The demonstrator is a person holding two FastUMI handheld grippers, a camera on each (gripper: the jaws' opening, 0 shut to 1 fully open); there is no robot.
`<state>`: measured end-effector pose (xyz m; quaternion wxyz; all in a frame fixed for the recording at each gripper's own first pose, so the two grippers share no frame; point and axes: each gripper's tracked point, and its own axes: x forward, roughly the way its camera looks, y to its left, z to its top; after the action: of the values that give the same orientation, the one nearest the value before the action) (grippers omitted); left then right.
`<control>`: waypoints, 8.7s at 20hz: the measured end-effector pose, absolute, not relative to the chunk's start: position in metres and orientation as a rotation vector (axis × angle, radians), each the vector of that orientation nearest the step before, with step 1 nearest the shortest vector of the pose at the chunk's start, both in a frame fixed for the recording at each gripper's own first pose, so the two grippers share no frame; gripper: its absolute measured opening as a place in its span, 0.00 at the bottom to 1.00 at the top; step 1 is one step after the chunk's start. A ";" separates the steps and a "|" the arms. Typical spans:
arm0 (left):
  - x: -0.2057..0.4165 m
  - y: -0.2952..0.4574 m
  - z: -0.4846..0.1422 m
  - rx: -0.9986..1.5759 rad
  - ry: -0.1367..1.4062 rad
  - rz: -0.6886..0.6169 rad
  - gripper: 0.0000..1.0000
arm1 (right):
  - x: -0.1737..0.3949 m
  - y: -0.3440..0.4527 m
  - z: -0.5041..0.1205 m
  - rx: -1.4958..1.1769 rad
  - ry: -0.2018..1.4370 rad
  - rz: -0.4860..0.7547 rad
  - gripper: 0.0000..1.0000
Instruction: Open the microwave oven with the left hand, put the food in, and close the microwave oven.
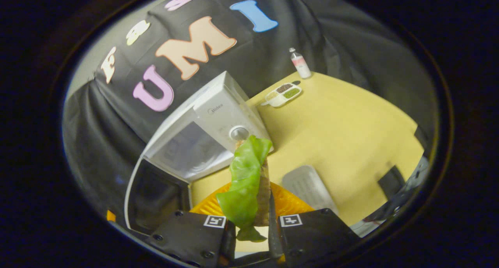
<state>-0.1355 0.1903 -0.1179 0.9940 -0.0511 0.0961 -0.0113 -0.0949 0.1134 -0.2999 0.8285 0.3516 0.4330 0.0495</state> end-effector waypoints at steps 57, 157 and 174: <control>-0.144 0.165 -0.122 -0.212 0.266 0.000 0.96 | 0.100 0.333 -0.387 0.470 0.670 -0.048 0.90; -0.019 -0.040 -0.241 0.096 0.630 -0.212 0.00 | 0.071 -0.022 -0.066 0.111 0.134 0.236 0.96; 0.050 -0.114 -0.245 0.128 0.613 -0.357 0.00 | 0.065 -0.054 -0.067 0.126 0.150 0.177 0.96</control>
<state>0.0502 -0.1144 -0.2454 0.9358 0.0628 0.2997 -0.1745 0.0654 -0.0541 -0.0666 0.9913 0.0627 0.0746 0.0881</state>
